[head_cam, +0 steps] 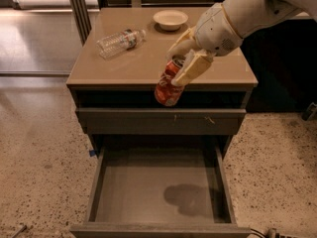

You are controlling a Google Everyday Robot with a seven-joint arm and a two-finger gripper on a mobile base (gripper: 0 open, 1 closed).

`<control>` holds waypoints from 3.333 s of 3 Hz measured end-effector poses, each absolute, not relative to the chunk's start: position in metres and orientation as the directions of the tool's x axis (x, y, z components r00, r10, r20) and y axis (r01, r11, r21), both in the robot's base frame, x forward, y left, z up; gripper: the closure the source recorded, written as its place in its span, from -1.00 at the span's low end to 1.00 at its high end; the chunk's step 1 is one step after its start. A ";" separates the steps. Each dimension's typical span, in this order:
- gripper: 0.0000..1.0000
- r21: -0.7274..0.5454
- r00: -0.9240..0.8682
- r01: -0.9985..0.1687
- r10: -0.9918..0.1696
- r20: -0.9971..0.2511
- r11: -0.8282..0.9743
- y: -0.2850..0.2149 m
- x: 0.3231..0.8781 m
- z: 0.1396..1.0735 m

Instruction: Place coke can into middle drawer

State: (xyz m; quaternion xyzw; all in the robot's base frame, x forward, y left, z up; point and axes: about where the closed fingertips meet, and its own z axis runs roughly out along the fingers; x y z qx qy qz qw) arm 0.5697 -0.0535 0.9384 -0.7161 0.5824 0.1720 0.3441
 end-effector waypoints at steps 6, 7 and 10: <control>1.00 -0.218 0.036 -0.974 -0.894 -0.446 0.070 -0.055 0.516 0.764; 1.00 -0.218 0.036 -0.974 -0.894 -0.446 0.070 -0.055 0.516 0.764; 1.00 -0.057 -0.133 -0.987 -0.957 -0.257 0.152 -0.098 0.521 0.610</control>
Offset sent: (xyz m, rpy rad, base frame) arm -0.0297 -0.0176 -0.1262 0.1050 0.1864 -0.0792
